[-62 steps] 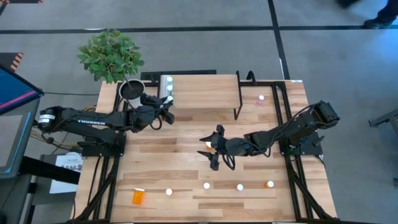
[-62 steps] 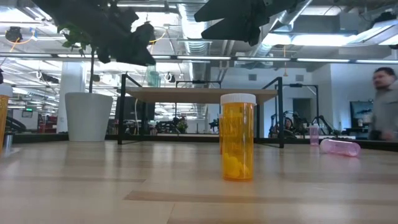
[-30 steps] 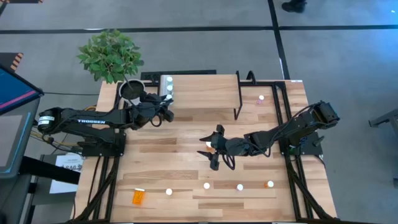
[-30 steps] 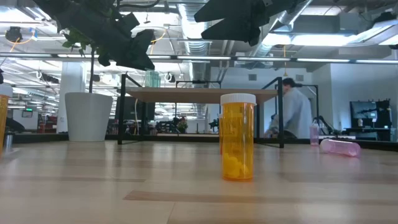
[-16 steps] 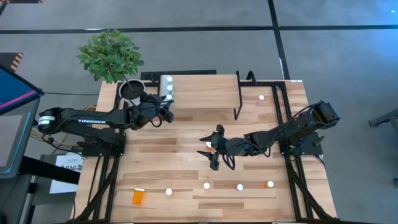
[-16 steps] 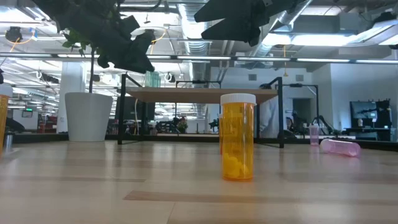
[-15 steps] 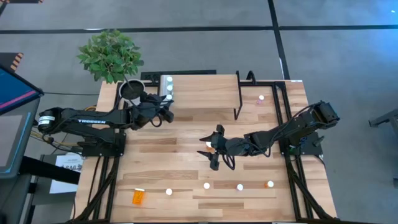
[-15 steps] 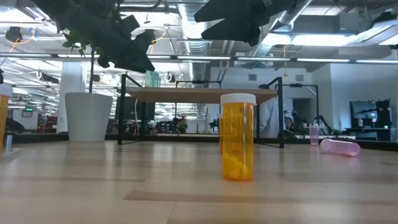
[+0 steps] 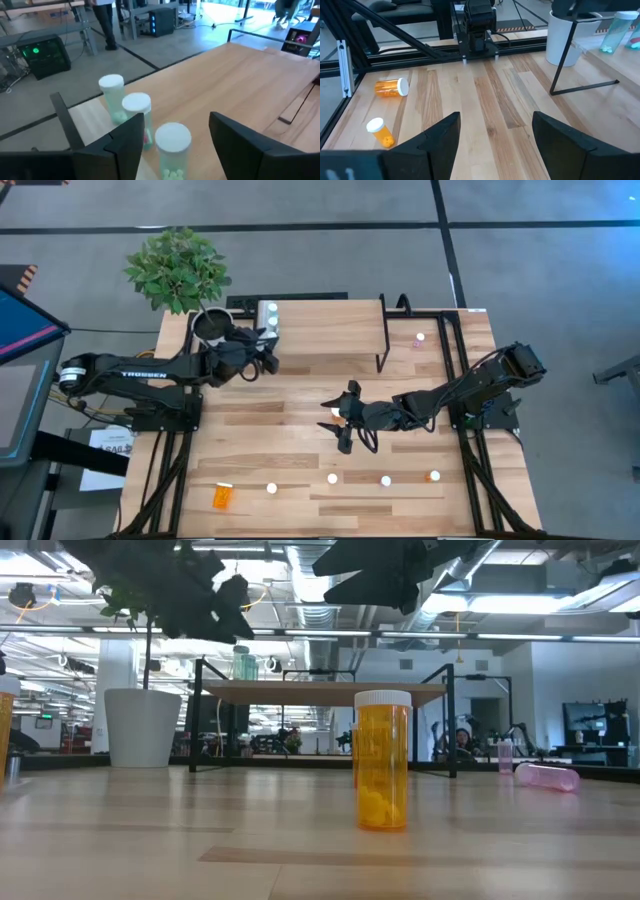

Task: Pick and place medicine bottles onto shelf by color
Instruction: Put the top pink pill bottle on the shelf

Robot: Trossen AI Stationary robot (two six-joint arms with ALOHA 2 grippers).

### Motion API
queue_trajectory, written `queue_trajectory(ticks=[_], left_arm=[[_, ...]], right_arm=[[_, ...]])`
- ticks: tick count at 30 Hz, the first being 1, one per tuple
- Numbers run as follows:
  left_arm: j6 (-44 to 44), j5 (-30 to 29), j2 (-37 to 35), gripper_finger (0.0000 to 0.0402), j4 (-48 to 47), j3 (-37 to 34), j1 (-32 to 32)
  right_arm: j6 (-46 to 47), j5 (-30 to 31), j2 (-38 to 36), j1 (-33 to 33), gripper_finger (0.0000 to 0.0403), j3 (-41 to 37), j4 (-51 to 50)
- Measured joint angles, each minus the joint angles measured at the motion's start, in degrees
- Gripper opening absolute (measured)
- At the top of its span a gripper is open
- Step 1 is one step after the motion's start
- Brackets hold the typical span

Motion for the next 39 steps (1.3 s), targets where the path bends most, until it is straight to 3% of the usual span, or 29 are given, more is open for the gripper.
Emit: queue_trajectory(ticks=[6, 12, 17, 22, 25, 31, 39], left_arm=[[3.29, 0.96, -2.87, 0.0224, -2.79, 3.01, -2.09], [10.83, 15.56, -11.55, 0.0220, 4.85, 2.50, -12.56], [12.88, 13.30, -18.88, 0.0208, 8.63, -3.42, -22.24], [11.77, 11.82, -23.15, 0.0202, 14.56, -11.53, -27.40], [11.95, 12.63, -25.23, 0.0201, 16.36, -12.59, -29.14], [13.08, 13.24, -27.75, 0.0201, 16.43, -12.62, -31.04], [12.41, 13.53, -27.55, 0.0201, 16.56, -12.60, -31.10]], right_arm=[[0.41, -0.01, 0.00, 0.00, 0.0270, 0.00, -0.61], [3.25, -0.05, 0.00, 0.04, 0.0270, -0.02, -1.81], [3.39, -0.09, 0.00, 1.09, 0.0270, -0.02, -1.64], [3.54, -0.67, 0.04, 2.41, 0.0270, 1.95, -1.47], [2.13, -1.67, 0.00, 3.87, 0.0270, 5.43, -2.85], [-3.97, -0.15, -0.02, 6.86, 0.0270, 11.90, -15.17], [9.42, 14.97, -8.10, 4.93, 0.0270, 15.23, -41.16]])
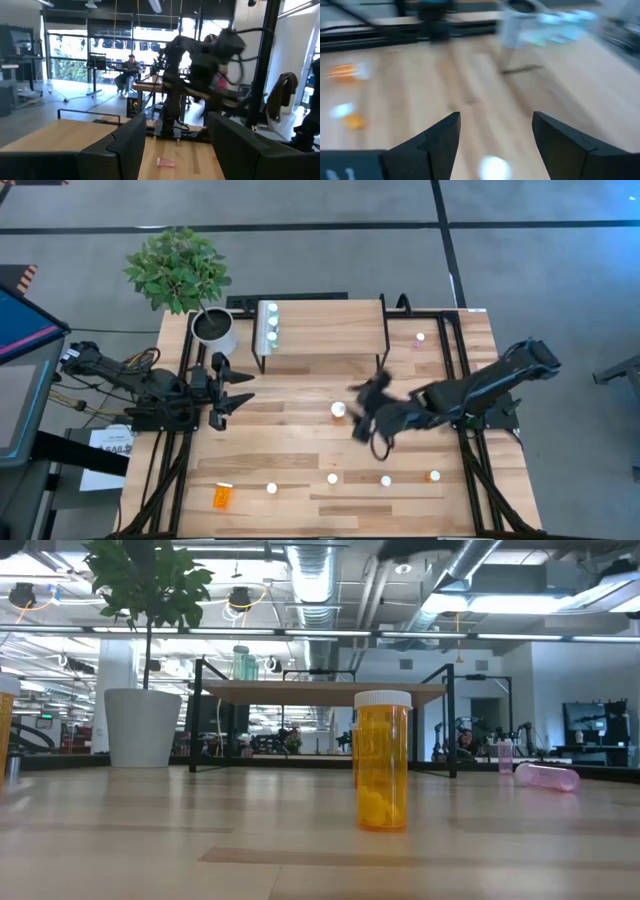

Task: Pick and place medicine bottles onto shelf by color
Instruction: Put the top pink pill bottle on the shelf

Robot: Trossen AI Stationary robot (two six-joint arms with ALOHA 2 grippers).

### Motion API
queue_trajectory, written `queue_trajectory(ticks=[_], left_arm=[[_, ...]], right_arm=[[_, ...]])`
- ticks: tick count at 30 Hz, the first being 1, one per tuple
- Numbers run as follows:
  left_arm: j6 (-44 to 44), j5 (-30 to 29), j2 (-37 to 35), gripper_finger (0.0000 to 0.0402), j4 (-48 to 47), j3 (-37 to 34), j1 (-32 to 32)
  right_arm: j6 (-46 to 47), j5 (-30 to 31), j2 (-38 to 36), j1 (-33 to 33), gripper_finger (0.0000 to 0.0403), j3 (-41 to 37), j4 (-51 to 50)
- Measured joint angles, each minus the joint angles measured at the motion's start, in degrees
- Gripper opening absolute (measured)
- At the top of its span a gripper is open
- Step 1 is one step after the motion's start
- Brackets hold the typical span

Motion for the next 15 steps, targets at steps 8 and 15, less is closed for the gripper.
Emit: queue_trajectory(ticks=[8, 15], left_arm=[[-0.28, 1.15, 0.13, 0.0201, 0.13, 0.00, 0.00], [-0.43, 1.15, 0.13, 0.0201, 1.05, -0.02, 0.00]], right_arm=[[24.31, 17.92, -13.43, -3.92, 0.0270, -7.54, -21.82], [40.49, 18.26, -21.34, -12.92, 0.0270, -19.18, -27.79]])
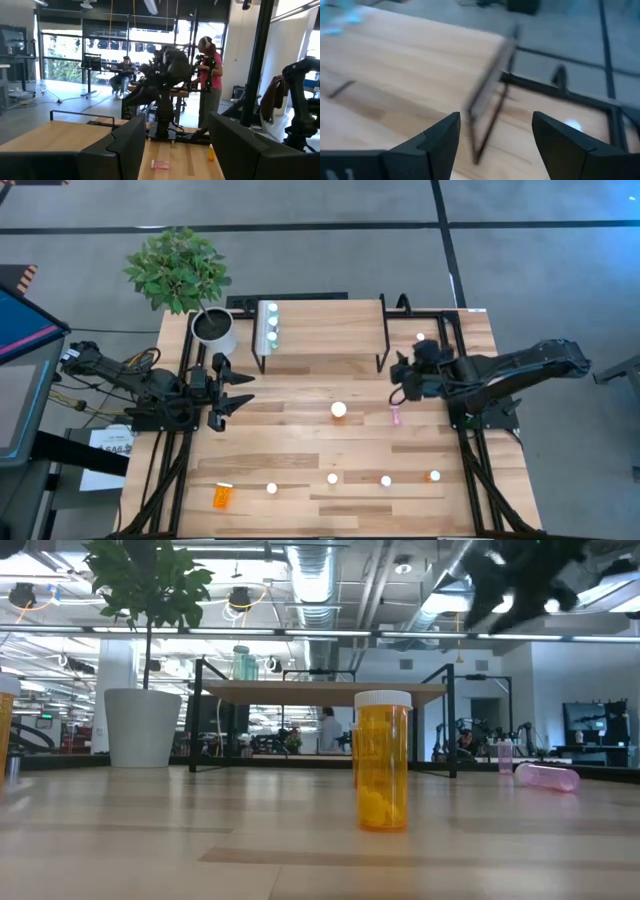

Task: Pick and place medicine bottles onto shelf by color
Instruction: Put the top pink pill bottle on the shelf

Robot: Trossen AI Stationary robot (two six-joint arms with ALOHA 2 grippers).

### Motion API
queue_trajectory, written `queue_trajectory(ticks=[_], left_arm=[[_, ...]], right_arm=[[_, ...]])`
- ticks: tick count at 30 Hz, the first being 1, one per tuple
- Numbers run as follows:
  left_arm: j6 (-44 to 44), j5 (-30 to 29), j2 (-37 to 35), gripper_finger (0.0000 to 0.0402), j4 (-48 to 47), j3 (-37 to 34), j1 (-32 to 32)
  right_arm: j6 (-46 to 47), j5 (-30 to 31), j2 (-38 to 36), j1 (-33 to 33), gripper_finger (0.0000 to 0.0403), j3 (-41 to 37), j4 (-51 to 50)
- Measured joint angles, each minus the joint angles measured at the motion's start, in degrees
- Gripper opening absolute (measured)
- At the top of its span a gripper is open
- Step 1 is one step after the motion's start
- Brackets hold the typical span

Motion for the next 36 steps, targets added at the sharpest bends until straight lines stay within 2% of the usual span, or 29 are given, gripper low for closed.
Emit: queue_trajectory(ticks=[4, 9, 15, 20, 25, 33, 36], left_arm=[[0.00, -0.02, 0.00, 0.0201, 0.00, 0.00, 0.00], [0.00, -0.02, 0.00, 0.0201, 0.00, 0.00, 0.00], [-0.30, -0.04, 0.02, 0.0201, 0.17, 0.00, 0.00], [-0.46, -0.04, 0.02, 0.0201, 0.17, 0.00, 0.00], [-0.42, -0.07, 0.02, 0.0201, 0.15, 0.01, 0.00], [-0.37, -0.14, 0.02, 0.0201, -0.02, 0.02, 0.02], [-0.34, -0.37, 0.02, 0.0201, -0.02, 0.02, 0.02]], right_arm=[[1.24, -4.58, -3.38, -5.35, 0.0270, -5.13, 0.27], [1.30, -6.59, -6.98, -9.89, 0.0270, -10.40, 3.44], [-8.52, -12.22, -9.39, -15.74, 0.0270, -16.68, 16.55], [-13.68, -14.67, -8.94, -21.69, 0.0270, -20.04, 23.63], [-15.11, -15.18, -7.18, -28.37, 0.0270, -20.14, 23.62], [-15.41, -20.30, -4.04, -38.54, 0.0270, -20.14, 24.22], [-15.67, -20.40, -1.89, -41.34, 0.0270, -20.14, 24.36]])
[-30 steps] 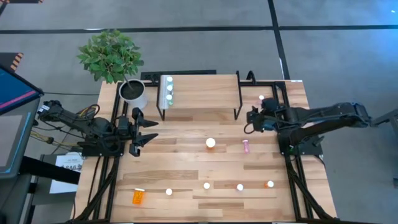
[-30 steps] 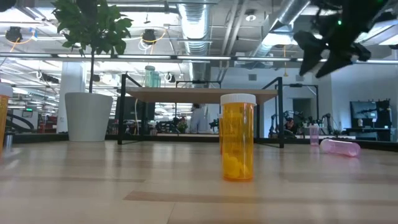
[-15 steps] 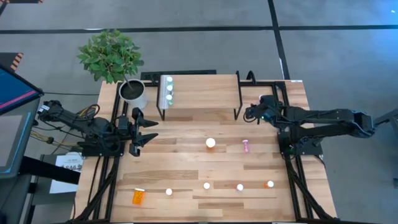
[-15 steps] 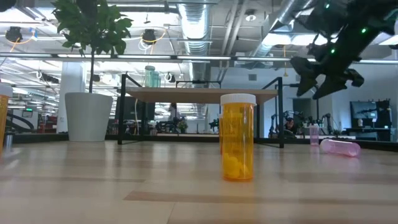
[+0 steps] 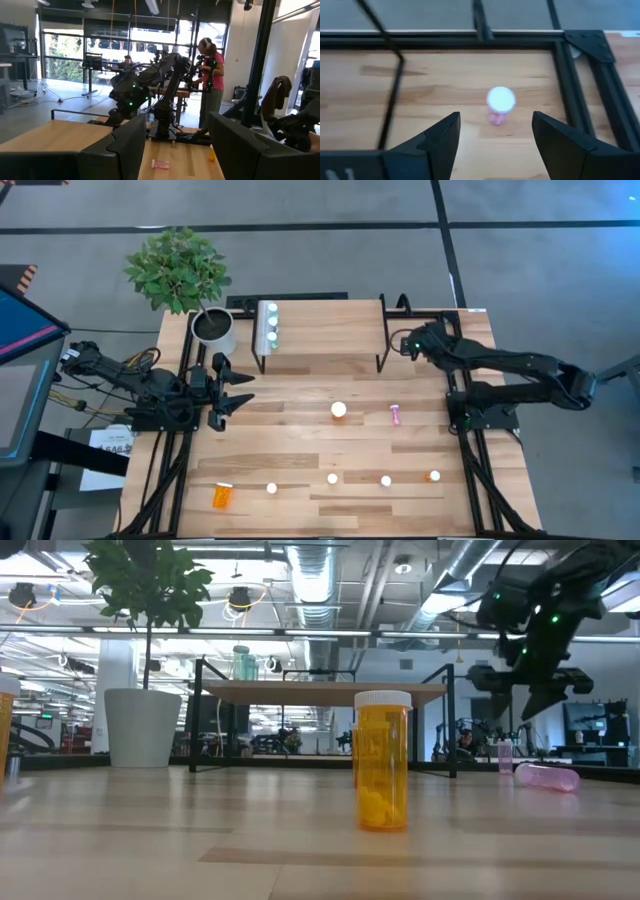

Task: Pick and place medicine bottles onto shelf by color
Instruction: Put the top pink pill bottle on the shelf

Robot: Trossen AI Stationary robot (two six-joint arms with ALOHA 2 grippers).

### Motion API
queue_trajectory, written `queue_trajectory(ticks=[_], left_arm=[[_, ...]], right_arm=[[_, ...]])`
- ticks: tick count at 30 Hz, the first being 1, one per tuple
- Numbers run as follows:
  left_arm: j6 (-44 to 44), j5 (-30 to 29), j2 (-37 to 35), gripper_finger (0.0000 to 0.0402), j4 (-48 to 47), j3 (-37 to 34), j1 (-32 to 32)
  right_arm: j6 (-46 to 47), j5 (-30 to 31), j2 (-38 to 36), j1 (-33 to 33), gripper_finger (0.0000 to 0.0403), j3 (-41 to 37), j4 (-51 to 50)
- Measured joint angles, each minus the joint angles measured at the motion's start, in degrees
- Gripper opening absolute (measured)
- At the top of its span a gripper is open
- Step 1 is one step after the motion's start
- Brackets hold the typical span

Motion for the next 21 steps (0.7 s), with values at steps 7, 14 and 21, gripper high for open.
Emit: queue_trajectory(ticks=[7, 14, 21], left_arm=[[0.28, -0.01, 0.00, 0.0201, -0.02, 0.00, 0.00], [-0.16, -0.02, 0.01, 0.0201, -1.05, 0.00, 0.00], [-0.29, -0.27, 0.00, 0.0201, -1.33, 0.00, 0.02]], right_arm=[[-6.41, -3.87, 6.60, -4.13, 0.0270, 0.01, 7.39], [-8.50, -4.92, 10.73, -8.13, 0.0270, 0.07, 9.74], [-10.57, -5.53, 11.09, -9.62, 0.0269, 0.07, 11.53]])
